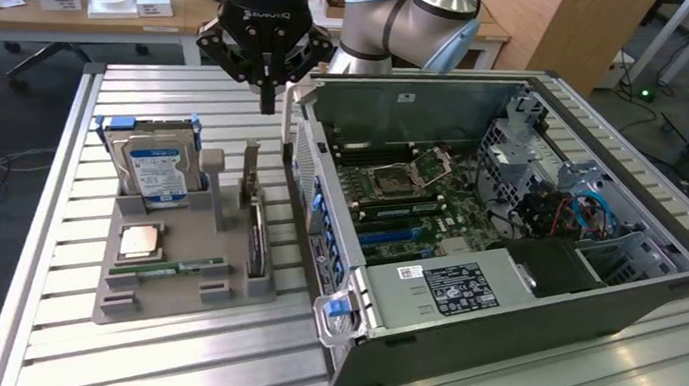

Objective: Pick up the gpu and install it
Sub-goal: 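Reach for the gpu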

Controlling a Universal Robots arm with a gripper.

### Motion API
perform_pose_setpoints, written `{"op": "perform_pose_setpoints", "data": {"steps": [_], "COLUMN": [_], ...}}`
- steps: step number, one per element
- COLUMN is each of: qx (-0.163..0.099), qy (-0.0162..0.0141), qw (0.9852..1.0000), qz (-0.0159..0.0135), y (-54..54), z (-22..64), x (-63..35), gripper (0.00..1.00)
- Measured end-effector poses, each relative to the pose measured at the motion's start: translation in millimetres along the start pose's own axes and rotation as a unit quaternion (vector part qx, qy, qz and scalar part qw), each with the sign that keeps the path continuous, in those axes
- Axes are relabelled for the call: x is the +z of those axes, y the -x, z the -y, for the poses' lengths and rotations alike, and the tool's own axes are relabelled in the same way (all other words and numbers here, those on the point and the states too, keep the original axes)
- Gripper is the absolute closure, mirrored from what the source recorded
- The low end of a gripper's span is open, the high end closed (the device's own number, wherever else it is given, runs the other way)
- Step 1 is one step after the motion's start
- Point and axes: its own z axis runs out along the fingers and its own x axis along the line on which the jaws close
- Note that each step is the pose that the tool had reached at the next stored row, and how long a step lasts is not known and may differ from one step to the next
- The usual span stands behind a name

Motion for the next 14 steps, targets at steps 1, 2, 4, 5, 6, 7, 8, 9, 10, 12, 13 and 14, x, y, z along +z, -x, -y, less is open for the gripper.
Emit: {"op": "perform_pose_setpoints", "data": {"steps": [1,2,4,5,6,7,8,9,10,12,13,14], "qx": [0.0,0.0,0.0,0.0,0.0,0.0,0.0,0.0,0.0,0.0,0.0,0.0], "qy": [0.0,0.0,0.0,0.0,0.0,0.0,0.0,0.0,0.0,0.0,0.0,0.0], "qw": [1.0,1.0,1.0,1.0,1.0,1.0,1.0,1.0,1.0,1.0,1.0,1.0], "qz": [0.0,0.0,0.0,0.0,0.0,0.0,0.0,0.0,0.0001,0.0,0.0001,0.0], "y": [0.0,-0.1,-1.0,-1.6,-2.9,-5.1,-7.6,-9.5,-11.4,-13.7,-13.9,-13.9], "z": [0.0,0.0,0.1,0.2,0.3,0.4,0.6,0.8,0.9,1.1,1.1,1.1], "x": [0.0,0.0,0.0,0.0,0.0,0.0,0.0,0.0,0.0,0.0,0.0,0.0], "gripper": [0.89,0.89,0.89,0.89,0.89,0.89,0.89,0.89,0.89,0.89,0.89,0.89]}}
